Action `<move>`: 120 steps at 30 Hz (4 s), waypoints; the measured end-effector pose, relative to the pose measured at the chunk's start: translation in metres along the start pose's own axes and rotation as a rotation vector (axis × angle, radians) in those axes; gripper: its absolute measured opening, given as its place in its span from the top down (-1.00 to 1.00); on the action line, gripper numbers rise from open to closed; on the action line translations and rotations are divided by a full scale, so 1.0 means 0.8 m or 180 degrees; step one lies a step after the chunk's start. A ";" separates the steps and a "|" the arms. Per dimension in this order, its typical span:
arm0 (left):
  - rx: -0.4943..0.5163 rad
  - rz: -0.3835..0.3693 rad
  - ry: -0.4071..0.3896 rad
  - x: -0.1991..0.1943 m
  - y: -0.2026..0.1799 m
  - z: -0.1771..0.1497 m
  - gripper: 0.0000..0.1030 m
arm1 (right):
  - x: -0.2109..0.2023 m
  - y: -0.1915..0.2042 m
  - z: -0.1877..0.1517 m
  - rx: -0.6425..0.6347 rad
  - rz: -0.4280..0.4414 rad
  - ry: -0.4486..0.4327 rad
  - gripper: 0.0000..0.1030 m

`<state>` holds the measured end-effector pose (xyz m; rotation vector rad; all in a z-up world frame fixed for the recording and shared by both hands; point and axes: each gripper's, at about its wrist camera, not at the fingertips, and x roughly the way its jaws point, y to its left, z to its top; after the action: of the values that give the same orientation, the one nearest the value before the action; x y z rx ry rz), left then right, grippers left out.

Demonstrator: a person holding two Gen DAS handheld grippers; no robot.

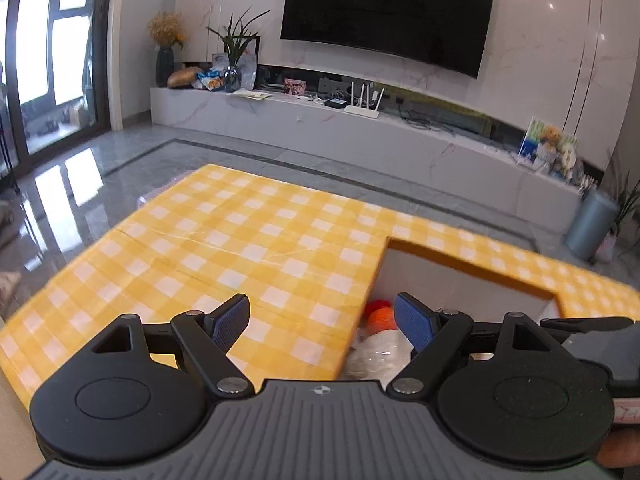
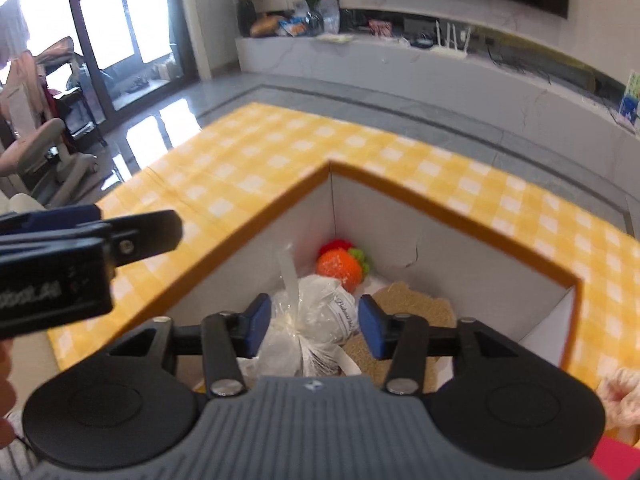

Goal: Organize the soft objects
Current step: 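Move both tools back from the box to the remaining items on the mat, then grasp the yellow cloth with the left tool while the right tool approaches the white terry pad, then grasp and lift the white terry pad with the right tool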

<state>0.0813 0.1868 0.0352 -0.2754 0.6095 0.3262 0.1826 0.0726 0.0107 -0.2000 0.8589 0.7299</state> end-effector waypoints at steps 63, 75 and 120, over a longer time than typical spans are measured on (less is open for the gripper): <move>0.2016 -0.1272 0.0540 0.018 -0.406 -0.069 -0.87 | -0.195 -0.387 -0.214 0.1382 -0.1693 -0.0254 -0.82; 0.2251 -0.1241 0.1159 0.116 -0.478 -0.081 -0.83 | -0.192 -0.408 -0.229 0.1585 -0.1816 -0.0254 -0.82; 0.2190 -0.1701 0.1499 0.054 -0.456 -0.093 0.50 | -0.192 -0.420 -0.245 0.1745 -0.1707 -0.0154 -0.82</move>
<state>0.2142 -0.1624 0.0080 0.1624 1.0380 -0.4808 0.2164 -0.3408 -0.0428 0.0803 0.8772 -0.0128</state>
